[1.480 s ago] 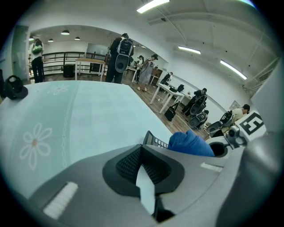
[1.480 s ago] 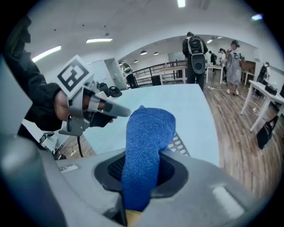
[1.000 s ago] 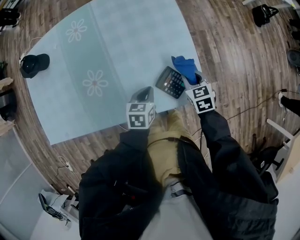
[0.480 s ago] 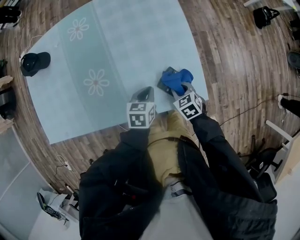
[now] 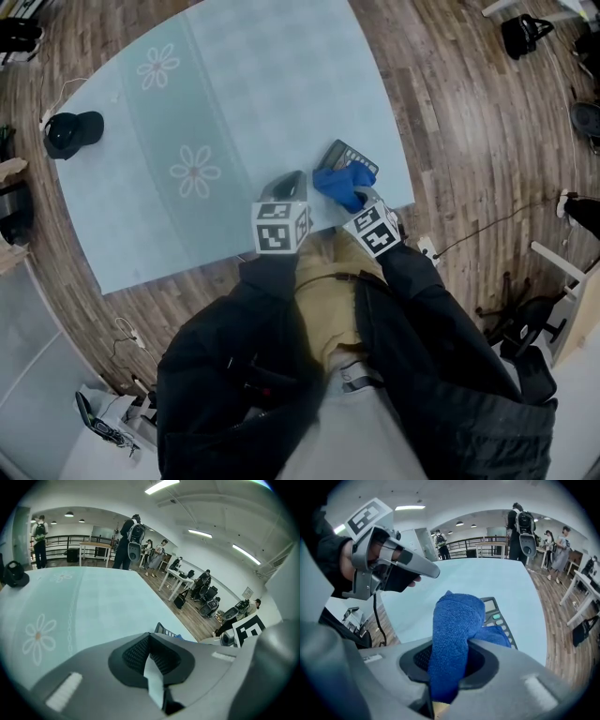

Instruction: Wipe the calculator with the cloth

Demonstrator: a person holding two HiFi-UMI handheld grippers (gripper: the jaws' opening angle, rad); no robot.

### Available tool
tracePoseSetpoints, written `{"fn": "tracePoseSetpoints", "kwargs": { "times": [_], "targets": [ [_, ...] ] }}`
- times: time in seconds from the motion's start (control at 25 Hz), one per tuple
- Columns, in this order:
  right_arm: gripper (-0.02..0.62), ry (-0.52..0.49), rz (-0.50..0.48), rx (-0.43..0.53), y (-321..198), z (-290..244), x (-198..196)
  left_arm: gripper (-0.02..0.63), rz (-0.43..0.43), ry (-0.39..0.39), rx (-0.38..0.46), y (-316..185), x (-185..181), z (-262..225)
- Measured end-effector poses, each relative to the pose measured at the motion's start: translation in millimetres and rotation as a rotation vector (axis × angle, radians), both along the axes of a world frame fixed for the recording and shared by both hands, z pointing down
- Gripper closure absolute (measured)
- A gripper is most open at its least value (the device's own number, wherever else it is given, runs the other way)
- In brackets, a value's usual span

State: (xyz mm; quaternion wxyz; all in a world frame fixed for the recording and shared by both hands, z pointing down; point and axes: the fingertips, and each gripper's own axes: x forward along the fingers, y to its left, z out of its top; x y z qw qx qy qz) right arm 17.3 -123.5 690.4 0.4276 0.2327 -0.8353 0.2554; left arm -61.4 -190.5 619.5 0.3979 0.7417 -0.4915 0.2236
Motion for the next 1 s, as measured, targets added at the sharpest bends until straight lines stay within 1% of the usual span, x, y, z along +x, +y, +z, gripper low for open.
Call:
{"fn": "tracePoseSetpoints", "kwargs": {
  "times": [0.12, 0.2, 0.28, 0.44, 0.64, 0.84, 1.0],
  "targets": [
    [0.502, -0.077, 0.09, -0.034, -2, -18, 3, 0.607, 0.008, 0.004, 0.026, -10, 1, -12],
    [0.502, -0.122, 0.159, -0.027, -11, -35, 10, 0.607, 0.016, 0.008, 0.042, -18, 3, -21],
    [0.502, -0.167, 0.219, -0.001, -26, -55, 16, 0.607, 0.029, 0.016, 0.065, -28, 8, -32],
    [0.502, -0.262, 0.3, 0.078, -64, -103, 20, 0.607, 0.064, 0.028, 0.126, -46, 19, -60],
    [0.502, -0.335, 0.377, 0.203, -105, -164, 27, 0.607, 0.103, 0.035, 0.19, -65, 29, -95],
    [0.502, -0.378, 0.412, 0.329, -132, -214, 33, 0.607, 0.128, 0.031, 0.275, -87, 30, -134],
    [0.502, -0.41, 0.411, 0.414, -144, -249, 32, 0.607, 0.138, 0.032, 0.33, -97, 31, -161]
  ]
}}
